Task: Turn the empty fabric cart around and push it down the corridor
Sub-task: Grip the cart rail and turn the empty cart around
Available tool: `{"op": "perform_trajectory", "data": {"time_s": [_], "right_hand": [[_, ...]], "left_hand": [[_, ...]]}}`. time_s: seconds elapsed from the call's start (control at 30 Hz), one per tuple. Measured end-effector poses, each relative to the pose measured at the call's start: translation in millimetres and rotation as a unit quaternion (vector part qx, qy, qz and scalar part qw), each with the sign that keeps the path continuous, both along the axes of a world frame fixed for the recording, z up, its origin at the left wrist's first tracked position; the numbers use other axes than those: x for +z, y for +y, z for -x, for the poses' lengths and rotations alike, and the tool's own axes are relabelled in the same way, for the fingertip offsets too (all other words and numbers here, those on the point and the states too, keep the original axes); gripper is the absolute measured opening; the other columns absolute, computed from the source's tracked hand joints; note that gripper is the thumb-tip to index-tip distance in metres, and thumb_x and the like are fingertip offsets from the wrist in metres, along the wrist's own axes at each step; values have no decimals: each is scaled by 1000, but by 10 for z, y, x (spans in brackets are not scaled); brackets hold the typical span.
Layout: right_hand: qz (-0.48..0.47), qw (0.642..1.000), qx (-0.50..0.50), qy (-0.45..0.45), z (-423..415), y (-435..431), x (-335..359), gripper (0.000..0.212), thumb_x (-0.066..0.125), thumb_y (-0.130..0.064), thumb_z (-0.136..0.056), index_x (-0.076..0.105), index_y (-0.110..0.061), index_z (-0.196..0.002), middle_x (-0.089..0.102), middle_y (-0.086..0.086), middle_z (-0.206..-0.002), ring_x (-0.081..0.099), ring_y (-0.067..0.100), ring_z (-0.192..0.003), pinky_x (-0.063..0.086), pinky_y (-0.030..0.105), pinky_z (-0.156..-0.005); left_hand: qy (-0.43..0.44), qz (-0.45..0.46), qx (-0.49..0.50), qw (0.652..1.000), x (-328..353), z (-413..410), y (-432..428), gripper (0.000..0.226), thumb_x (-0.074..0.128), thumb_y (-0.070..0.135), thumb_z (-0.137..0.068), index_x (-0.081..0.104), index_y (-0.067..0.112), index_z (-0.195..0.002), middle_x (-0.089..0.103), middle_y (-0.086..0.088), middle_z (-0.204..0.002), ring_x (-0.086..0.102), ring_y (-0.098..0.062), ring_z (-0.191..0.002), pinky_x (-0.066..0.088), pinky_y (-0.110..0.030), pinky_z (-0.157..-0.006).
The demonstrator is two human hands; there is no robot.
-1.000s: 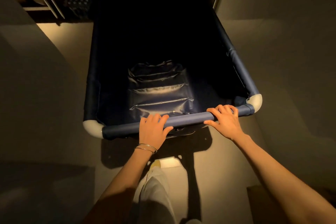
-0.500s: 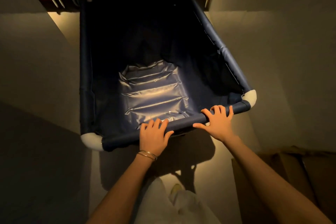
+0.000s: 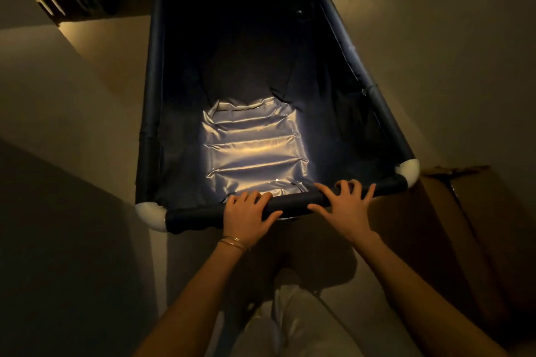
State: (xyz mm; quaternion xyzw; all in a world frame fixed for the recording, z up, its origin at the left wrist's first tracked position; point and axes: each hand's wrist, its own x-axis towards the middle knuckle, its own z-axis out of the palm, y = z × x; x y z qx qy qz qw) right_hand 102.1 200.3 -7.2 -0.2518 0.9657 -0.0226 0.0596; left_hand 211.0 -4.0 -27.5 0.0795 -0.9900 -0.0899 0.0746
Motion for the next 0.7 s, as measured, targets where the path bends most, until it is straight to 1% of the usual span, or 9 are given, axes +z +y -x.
{"op": "perform_trajectory", "data": {"time_s": [0.1, 0.2, 0.27, 0.37, 0.4, 0.47, 0.5, 0.6, 0.7], "right_hand": [[13, 1000, 17, 6, -436, -121, -74, 68, 22, -75, -77, 57, -30, -114, 61, 18, -107, 49, 43, -105, 10, 69, -99], [38, 999, 6, 10, -699, -230, -86, 60, 32, -68, -77, 58, -27, -112, 62, 17, -105, 52, 43, -100, 21, 71, -95], [45, 999, -2, 9, -819, -274, -61, 56, 32, -64, -78, 58, -26, -111, 62, 17, -105, 53, 43, -99, 28, 69, -91], [51, 998, -3, 21, -926, -330, -71, 50, 32, -57, -81, 56, -23, -108, 62, 13, -101, 53, 37, -94, 37, 60, -86], [56, 998, -2, 28, -935, -345, -83, 48, 33, -55, -81, 55, -21, -108, 62, 12, -99, 52, 33, -92, 36, 55, -85], [85, 996, 0, 29, -918, -354, -93, 48, 33, -52, -82, 54, -18, -108, 62, 10, -98, 52, 29, -93, 30, 45, -85], [100, 995, -1, 23, -897, -359, -89, 48, 32, -51, -82, 55, -17, -108, 62, 10, -99, 53, 28, -93, 29, 43, -84], [89, 995, -5, 33, -839, -437, -84, 45, 35, -47, -83, 55, -15, -108, 64, 10, -97, 58, 29, -91, 41, 45, -80], [83, 996, -23, 17, -728, -560, -99, 35, 48, -40, -86, 54, -15, -110, 62, 12, -99, 55, 32, -94, 39, 48, -81]], "left_hand": [[-15, 3, -28, 1000, 8, -196, -51, 53, 38, 65, -78, 63, 26, -104, 69, -2, -93, 62, -23, -84, 44, -36, -71], [-33, 9, -37, 999, 46, -326, -124, 59, 34, 69, -77, 63, 26, -104, 68, -7, -100, 61, -28, -89, 44, -40, -73], [-45, 13, -28, 999, 62, -372, -116, 60, 33, 69, -76, 63, 25, -103, 67, -8, -103, 58, -31, -93, 42, -42, -76], [-35, 12, -35, 999, 55, -370, -96, 59, 34, 66, -77, 62, 20, -100, 66, -10, -99, 58, -30, -90, 35, -42, -80], [-28, 11, -40, 999, 64, -353, -128, 58, 35, 65, -77, 62, 19, -99, 65, -10, -95, 58, -30, -88, 36, -41, -80], [-19, 12, -54, 998, 69, -300, -240, 58, 36, 65, -76, 63, 19, -97, 64, -9, -88, 59, -29, -83, 43, -40, -77], [-17, 14, -59, 998, 74, -266, -300, 58, 36, 66, -75, 63, 19, -97, 64, -8, -86, 59, -28, -81, 45, -39, -76], [-16, 32, -75, 997, 81, -135, -430, 58, 36, 66, -75, 63, 20, -99, 62, -7, -84, 58, -28, -80, 44, -38, -75], [-16, 40, -92, 995, 63, 45, -529, 59, 35, 66, -76, 62, 20, -103, 60, -8, -84, 56, -28, -80, 38, -38, -76]]}}
